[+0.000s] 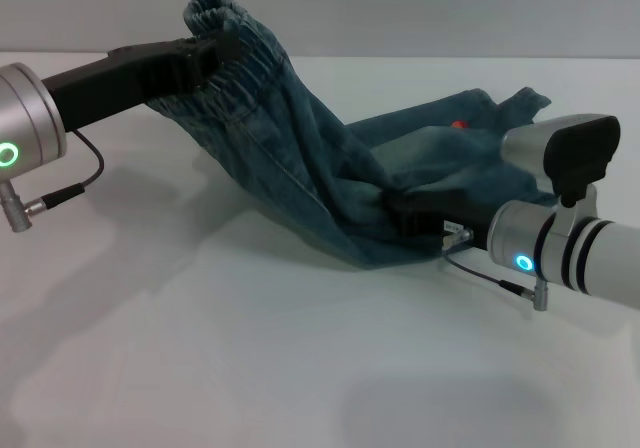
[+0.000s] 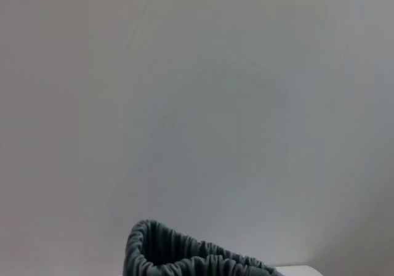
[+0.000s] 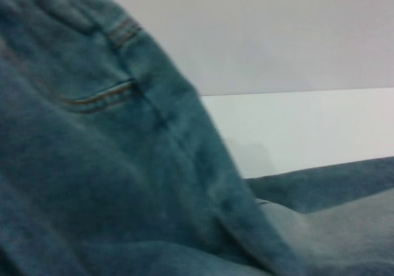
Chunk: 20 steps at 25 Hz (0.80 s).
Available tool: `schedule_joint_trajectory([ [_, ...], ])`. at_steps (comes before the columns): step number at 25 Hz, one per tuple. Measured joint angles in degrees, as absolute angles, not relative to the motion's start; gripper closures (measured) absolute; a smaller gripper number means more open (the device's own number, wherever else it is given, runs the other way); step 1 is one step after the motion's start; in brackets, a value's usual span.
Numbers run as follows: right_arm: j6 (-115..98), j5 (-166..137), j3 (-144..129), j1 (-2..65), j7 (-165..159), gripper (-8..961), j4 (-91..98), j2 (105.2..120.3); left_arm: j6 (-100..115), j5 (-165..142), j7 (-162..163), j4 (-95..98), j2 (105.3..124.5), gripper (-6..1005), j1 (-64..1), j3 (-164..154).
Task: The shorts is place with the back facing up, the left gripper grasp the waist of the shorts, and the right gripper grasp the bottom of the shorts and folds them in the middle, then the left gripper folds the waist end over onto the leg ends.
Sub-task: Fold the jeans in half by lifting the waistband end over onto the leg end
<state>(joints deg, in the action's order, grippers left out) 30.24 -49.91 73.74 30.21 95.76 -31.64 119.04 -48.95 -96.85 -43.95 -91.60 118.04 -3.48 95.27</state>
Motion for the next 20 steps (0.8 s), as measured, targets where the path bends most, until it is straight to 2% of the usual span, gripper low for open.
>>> schedule_joint_trajectory([
  [20, 24.97, -50.68, 81.00, 31.91, 96.34, 898, -30.70, 118.50, -50.73, -92.72, -46.49, -93.43, 117.95, 917, -1.41, 95.38],
])
